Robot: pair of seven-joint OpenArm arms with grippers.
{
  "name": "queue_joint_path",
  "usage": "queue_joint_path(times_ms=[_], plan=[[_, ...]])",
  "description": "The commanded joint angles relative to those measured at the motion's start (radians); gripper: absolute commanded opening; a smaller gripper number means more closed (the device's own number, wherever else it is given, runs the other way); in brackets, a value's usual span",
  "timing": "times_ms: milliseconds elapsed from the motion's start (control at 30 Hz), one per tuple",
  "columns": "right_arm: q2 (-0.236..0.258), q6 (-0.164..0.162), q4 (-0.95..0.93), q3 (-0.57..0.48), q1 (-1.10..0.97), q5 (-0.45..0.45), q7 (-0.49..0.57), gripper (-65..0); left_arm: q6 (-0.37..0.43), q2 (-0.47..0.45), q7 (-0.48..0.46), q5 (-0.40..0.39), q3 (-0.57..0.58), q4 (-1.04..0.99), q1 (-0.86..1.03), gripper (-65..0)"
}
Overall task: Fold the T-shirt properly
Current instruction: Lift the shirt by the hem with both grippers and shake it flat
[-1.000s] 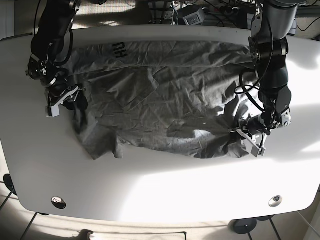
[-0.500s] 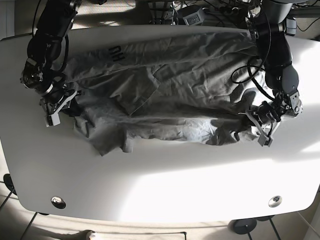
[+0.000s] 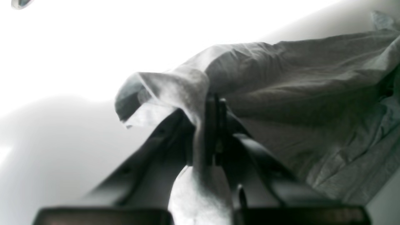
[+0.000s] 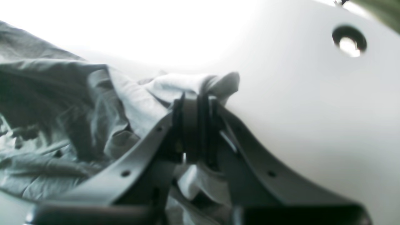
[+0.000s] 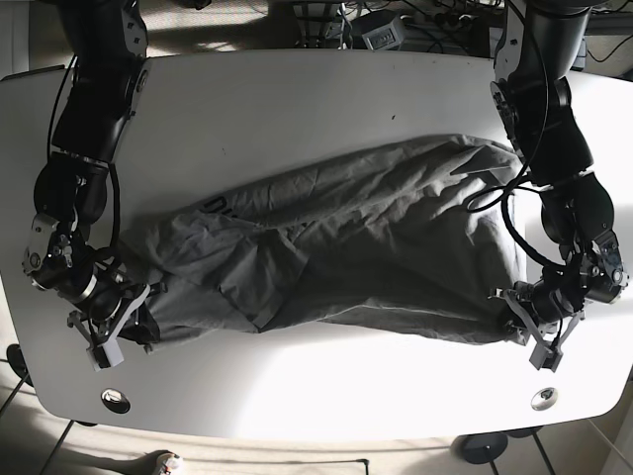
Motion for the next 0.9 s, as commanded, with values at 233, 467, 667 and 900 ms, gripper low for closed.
queue_joint_path(times_ms=[233,467,667,900], plan=[[0.101,-0.003,-0.265,-0.142,0.573,0.017,0.039,-63.3,0.033,-0.043,-0.043,0.148,0.001,-0.237,-0.601,-65.0],[0.098,0.000,-0.242,-0.129,0.642,0.024,-0.030,-63.3,0.031,-0.067,-0.040,0.145,-0.006,-0.214,-0.641,-65.0],[0.090,0.000,0.008,-0.002,0.263,0.026,-0.059,-63.3,-0.035,-0.063,-0.040,0.143,-0.077,0.036,-0.249,-65.0],[-0.011,0.006,0.304,0.170,-0.327,0.026,-0.068,-63.3,-0.069,-0.014,-0.040,0.143,-0.192,0.263,0.280,-65.0]])
